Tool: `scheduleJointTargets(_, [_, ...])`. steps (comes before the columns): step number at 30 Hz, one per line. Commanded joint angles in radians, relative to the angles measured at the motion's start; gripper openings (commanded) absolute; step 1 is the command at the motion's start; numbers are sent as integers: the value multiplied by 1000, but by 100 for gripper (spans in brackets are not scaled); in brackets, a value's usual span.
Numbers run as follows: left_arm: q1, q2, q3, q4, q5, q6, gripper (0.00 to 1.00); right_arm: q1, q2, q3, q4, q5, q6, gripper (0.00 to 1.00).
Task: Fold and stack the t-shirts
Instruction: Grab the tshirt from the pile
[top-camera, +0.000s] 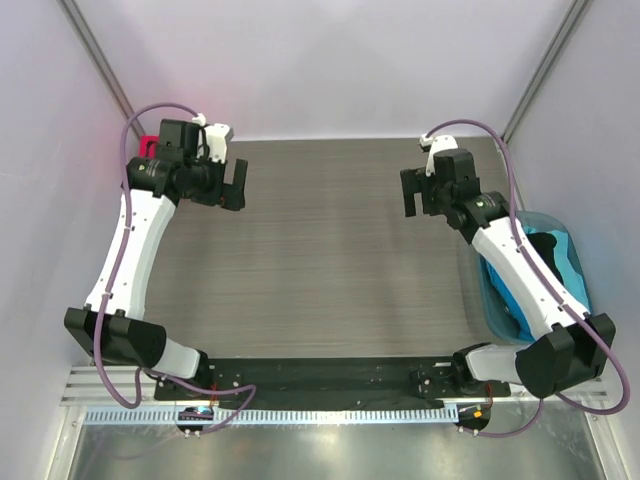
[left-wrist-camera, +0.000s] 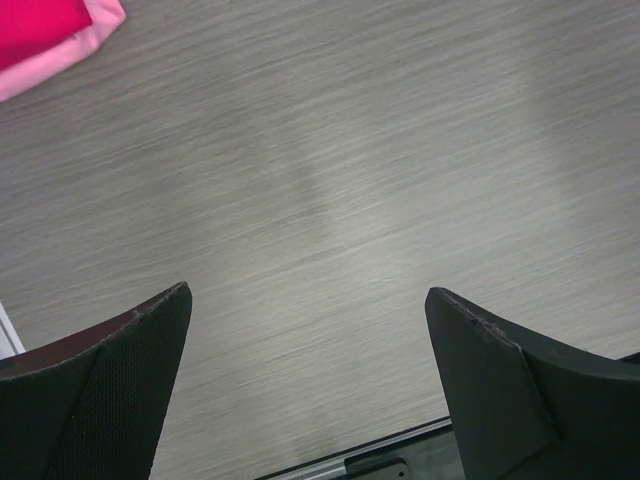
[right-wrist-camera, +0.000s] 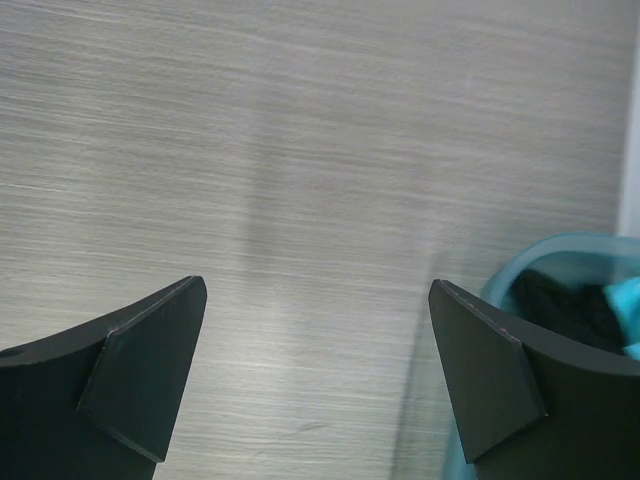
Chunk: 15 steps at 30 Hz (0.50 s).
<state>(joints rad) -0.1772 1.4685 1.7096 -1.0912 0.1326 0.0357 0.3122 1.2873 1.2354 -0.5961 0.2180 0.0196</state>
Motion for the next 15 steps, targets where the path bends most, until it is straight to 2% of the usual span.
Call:
scheduleJointTargets(1, [-1, -51, -36, 10, 47, 13, 100, -5, -22, 152, 1, 55, -188, 100])
scheduleJointTargets(2, [-1, -56, -45, 13, 51, 13, 100, -16, -29, 180, -25, 64, -286, 100])
scheduleJointTargets(5, [-1, -54, -73, 25, 64, 12, 100, -86, -42, 255, -80, 75, -392, 100])
scheduleJointTargets(8, [1, -43, -71, 20, 107, 27, 100, -180, -31, 321, -165, 35, -434, 99])
scheduleJointTargets(10, [-1, -39, -71, 17, 148, 50, 100, -289, 4, 370, -260, 5, -463, 97])
scheduleJointTargets(12, [1, -27, -62, 11, 191, 55, 96, -397, 49, 397, -373, -43, -474, 95])
scheduleJointTargets(15, [1, -1, -51, -3, 235, 78, 92, -476, 70, 389, -459, -78, -483, 89])
